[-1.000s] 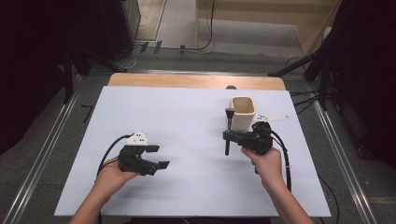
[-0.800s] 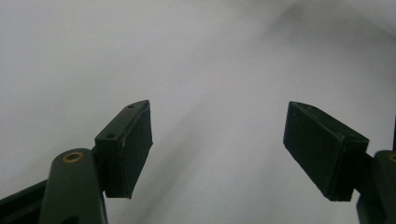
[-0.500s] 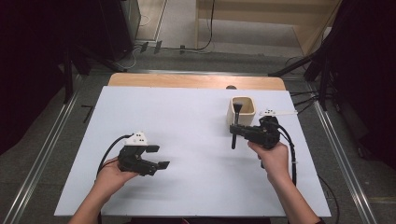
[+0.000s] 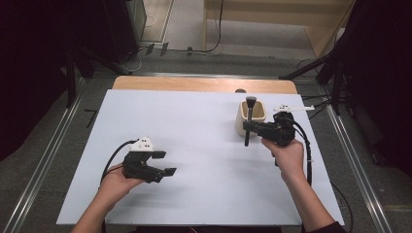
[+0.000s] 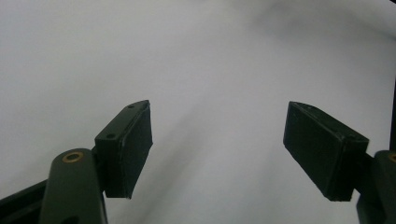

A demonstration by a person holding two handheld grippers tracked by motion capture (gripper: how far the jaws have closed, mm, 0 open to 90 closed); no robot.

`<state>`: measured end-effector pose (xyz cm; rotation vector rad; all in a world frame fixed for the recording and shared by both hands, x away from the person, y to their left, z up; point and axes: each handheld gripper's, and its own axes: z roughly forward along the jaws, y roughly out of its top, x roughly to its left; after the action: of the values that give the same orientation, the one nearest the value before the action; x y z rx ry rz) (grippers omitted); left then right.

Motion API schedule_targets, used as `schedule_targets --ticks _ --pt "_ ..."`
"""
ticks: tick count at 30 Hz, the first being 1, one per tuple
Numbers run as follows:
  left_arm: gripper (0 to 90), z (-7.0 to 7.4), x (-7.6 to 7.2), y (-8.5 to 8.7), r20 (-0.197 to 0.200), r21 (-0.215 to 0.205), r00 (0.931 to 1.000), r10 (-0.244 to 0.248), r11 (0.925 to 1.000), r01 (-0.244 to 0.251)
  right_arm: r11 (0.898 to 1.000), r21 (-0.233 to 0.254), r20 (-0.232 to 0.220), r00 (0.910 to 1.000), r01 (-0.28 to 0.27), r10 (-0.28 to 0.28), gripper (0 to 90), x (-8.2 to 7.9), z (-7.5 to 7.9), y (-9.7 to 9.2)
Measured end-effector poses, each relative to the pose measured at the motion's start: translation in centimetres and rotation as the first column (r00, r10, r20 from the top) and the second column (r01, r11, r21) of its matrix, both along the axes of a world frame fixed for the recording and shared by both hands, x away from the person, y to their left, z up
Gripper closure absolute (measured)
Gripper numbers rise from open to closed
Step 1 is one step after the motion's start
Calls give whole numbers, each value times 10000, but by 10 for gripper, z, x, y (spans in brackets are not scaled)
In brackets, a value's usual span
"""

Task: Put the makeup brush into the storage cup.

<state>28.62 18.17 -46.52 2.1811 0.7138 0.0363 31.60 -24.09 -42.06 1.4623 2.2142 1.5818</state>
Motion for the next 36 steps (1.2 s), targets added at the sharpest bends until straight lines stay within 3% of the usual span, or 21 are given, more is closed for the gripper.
schedule_targets --ticks 11,22,27,36 --pt "246 0 -1 0 -20 35 10000 -11 10000 11 9990 -372 387 9990 254 -239 797 14 14 -2" --pt "246 1 -1 0 7 -54 10000 -58 10000 59 9982 -378 457 9979 471 -453 797 27 23 -7" --pt "246 0 -1 -1 11 -8 9999 -108 9999 108 9976 -335 581 9966 602 -582 797 37 30 -10" --pt "246 1 -2 -2 30 -71 10000 -95 9999 95 9913 -738 640 9925 1092 -1046 798 57 36 -10"
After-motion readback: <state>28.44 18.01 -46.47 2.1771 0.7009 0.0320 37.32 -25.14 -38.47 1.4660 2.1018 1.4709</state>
